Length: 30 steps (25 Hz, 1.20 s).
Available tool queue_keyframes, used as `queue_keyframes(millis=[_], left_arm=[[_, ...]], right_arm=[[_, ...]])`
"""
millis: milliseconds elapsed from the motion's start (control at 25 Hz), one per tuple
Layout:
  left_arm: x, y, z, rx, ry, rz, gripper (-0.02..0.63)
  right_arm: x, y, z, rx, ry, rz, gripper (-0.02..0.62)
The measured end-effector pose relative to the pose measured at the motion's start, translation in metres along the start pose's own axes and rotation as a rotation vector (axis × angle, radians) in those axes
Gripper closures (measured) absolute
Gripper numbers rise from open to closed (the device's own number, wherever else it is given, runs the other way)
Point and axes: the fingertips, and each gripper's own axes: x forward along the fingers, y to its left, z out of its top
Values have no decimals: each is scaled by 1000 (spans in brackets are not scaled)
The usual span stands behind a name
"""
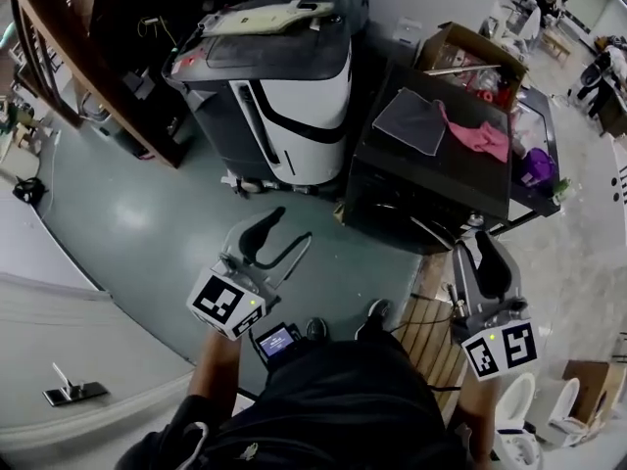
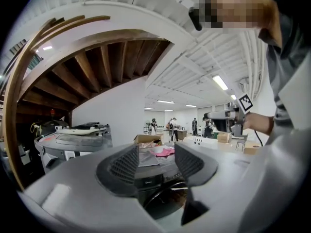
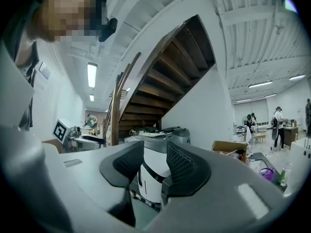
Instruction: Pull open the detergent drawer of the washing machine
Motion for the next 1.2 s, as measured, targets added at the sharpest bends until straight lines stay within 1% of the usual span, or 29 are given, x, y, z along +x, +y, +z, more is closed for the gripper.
queue_keyframes(millis=[200, 680, 880, 960, 1080, 1200], left_arm=[[29, -9, 3, 5, 15, 57, 352], [84, -42, 3, 21, 83, 167, 352], [102, -57, 6, 25, 103, 176, 353], [112, -60, 7, 28, 107, 175, 352], [123, -58, 6, 25, 123, 153, 352], [131, -50, -1, -5, 124, 143, 352]], right_arm=[[11, -34, -2, 19, -16, 69, 453], [28, -116, -12, 85, -50, 189, 453], [28, -140, -20, 117, -56, 215, 453], [30, -150, -22, 126, -57, 213, 453], [33, -157, -25, 149, -64, 200, 453], [39, -158, -33, 155, -38, 200, 453]])
